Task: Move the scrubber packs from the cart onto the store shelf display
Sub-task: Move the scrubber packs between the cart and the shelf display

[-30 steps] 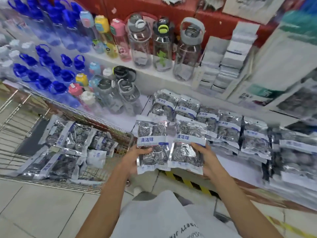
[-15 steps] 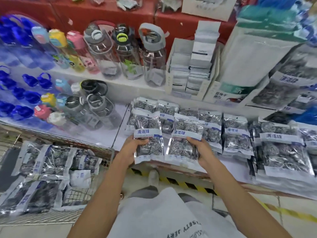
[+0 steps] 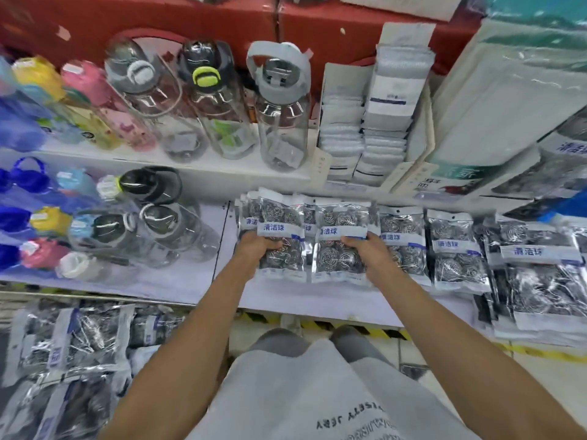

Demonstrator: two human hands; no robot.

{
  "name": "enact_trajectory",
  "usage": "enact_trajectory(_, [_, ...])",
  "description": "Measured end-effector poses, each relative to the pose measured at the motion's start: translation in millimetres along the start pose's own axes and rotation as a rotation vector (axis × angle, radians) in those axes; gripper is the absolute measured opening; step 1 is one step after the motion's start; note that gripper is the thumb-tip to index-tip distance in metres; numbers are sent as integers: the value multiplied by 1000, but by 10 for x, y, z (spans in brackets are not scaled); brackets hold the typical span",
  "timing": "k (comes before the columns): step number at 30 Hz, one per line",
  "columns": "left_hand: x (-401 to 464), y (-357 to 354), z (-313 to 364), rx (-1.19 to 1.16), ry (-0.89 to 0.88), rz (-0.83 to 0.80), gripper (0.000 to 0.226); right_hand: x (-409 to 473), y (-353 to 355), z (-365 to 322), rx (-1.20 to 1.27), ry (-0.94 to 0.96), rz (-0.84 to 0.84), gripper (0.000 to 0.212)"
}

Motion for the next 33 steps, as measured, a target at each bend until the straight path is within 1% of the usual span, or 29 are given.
enact_trajectory(3, [124,-1,105,75,-34,49,37,154,-67,-10,-73,-5,56,36])
enact_trajectory(8, [251,20,191,103,-118,138,35,323,-87,7,-120,-19,121,38])
enact_trajectory(11, [276,5,222,220,-141,188,27,360,-56,-21,-167,9,169,41])
enact_trajectory(13, [260,10,242,306,-167,214,27,360,-50,-54,-251,31,194,40])
enact_trajectory(14, [270,7,245,335,-181,216,30,361,-48,-63,-300,43,198,39])
enact_trajectory(18, [214,28,273,422,-251,242,52,286,-33,-134,-479,94,182,33])
enact_trajectory(20, [129,42,308,474,-297,267,63,225,-37,-176,-545,136,161,35])
enact_trajectory(21, [92,51,308,488,-314,276,66,196,-42,-206,-582,173,153,37])
enact_trajectory(23, [-23,65,292,526,-328,284,62,106,-49,-275,-677,262,138,37])
enact_trajectory(25, [-101,107,248,571,-367,316,55,-8,-75,-331,-787,355,105,38])
enact_trajectory(28, [-256,197,149,644,-391,392,55,-198,-198,-368,-943,461,5,55])
enact_trajectory(29, [-362,236,117,668,-400,425,52,-284,-276,-389,-986,508,-45,57])
enact_trajectory(31, [-637,306,36,712,-433,508,46,-519,-478,-427,-1061,613,-180,52])
enact_trajectory(33, [-893,404,-135,752,-440,602,45,-763,-678,-413,-1138,739,-306,46])
Point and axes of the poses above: each hand's wrist, its own x-axis towards the middle knuckle, its own y-axis out of the back of the hand, z = x × y, the point moved 7 cm from there along x, towards the middle knuckle, and after that the axes turned 5 degrees about y, right-handed, at the moved point
